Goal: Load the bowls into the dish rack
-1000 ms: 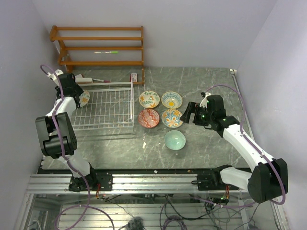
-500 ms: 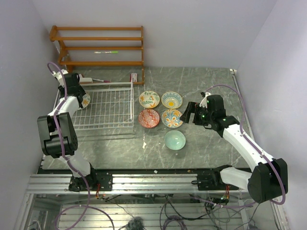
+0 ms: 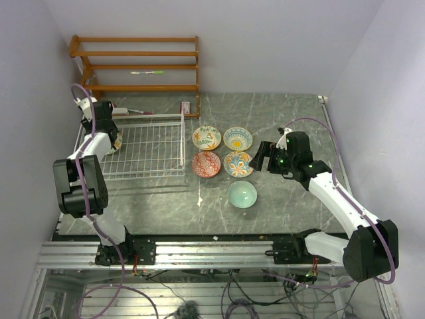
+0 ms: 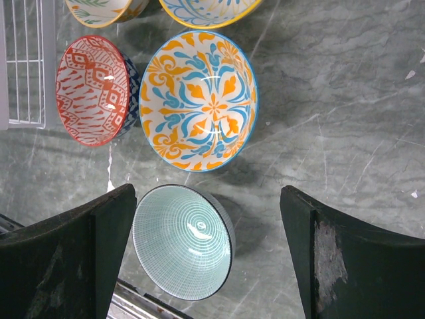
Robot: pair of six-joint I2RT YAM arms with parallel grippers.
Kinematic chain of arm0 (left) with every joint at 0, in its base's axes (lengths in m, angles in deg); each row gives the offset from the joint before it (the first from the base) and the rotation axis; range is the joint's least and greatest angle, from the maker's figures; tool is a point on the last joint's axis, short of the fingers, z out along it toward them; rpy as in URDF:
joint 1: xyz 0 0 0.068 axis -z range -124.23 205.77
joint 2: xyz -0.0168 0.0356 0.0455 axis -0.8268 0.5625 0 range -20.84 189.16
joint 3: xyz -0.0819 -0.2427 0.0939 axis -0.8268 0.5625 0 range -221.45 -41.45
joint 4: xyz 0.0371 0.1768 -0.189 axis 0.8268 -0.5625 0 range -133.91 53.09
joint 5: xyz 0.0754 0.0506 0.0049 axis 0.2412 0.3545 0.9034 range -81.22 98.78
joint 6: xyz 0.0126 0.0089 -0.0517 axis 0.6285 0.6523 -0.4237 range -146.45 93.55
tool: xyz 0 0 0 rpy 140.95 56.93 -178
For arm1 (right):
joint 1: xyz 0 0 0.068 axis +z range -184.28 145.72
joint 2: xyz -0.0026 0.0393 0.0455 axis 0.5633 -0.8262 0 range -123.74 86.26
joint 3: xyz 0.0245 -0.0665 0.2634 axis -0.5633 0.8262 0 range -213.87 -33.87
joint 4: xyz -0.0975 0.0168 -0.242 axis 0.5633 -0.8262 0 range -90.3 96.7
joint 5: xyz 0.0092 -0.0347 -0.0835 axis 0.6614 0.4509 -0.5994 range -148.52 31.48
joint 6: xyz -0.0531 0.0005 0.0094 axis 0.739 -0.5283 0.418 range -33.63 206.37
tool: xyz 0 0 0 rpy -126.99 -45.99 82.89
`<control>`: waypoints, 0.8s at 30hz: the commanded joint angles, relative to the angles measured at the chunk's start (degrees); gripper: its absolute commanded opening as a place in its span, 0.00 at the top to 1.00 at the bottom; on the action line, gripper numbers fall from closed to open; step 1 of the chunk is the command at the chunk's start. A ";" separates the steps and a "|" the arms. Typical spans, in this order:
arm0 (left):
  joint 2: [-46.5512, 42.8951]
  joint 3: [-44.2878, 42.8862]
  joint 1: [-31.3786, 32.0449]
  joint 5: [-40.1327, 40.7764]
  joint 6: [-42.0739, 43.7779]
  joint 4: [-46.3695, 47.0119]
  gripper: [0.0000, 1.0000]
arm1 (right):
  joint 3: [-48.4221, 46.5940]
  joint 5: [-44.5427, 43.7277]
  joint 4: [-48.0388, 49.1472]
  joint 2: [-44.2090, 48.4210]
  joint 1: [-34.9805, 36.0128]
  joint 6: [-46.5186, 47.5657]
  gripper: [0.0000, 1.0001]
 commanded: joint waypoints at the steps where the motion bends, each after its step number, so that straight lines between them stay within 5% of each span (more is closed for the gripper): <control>1: -0.54 -1.90 1.14 3.77 1.10 2.60 0.67 | -0.74 0.16 0.72 0.64 -0.33 0.51 0.10; 24: 6.09 -5.97 -0.37 1.01 2.30 5.20 0.63 | 0.06 0.19 0.76 -0.04 -0.43 1.48 0.10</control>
